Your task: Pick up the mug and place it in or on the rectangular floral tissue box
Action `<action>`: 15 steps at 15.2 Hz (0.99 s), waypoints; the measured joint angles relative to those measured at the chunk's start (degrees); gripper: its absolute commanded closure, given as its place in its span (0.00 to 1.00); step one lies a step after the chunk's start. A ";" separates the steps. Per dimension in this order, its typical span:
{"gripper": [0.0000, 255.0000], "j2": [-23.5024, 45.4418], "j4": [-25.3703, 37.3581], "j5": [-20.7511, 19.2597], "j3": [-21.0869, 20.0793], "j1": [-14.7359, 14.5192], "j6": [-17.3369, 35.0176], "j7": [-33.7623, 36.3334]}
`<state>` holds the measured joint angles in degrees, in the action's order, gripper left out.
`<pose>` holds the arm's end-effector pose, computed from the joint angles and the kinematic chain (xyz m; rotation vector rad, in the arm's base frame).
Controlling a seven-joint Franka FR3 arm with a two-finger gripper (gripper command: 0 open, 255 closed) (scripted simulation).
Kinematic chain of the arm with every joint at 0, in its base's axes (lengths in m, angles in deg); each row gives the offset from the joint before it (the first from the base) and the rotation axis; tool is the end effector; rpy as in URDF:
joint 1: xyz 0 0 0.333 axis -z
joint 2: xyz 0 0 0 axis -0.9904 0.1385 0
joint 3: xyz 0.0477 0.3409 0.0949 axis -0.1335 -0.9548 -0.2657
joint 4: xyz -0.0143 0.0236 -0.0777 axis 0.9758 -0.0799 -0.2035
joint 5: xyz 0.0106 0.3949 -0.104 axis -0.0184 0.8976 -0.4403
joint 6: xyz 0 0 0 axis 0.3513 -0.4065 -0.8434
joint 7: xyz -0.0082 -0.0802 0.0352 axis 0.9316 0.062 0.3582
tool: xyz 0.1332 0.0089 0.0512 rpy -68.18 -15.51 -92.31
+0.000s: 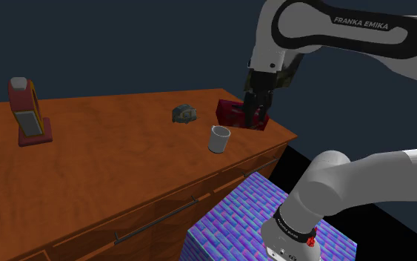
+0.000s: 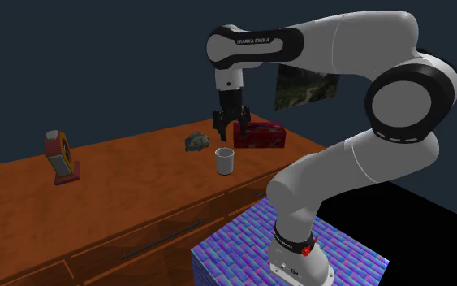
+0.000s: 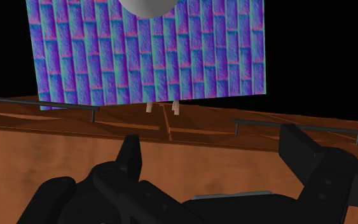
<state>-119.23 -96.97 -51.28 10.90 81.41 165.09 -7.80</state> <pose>0.2667 0.0254 0.5352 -3.0454 -0.0174 0.3460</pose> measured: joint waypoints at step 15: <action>0.00 18.64 -4.60 -8.31 1.16 0.39 28.44 -9.41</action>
<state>-100.59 -101.57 -59.59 12.06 81.80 193.53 -17.21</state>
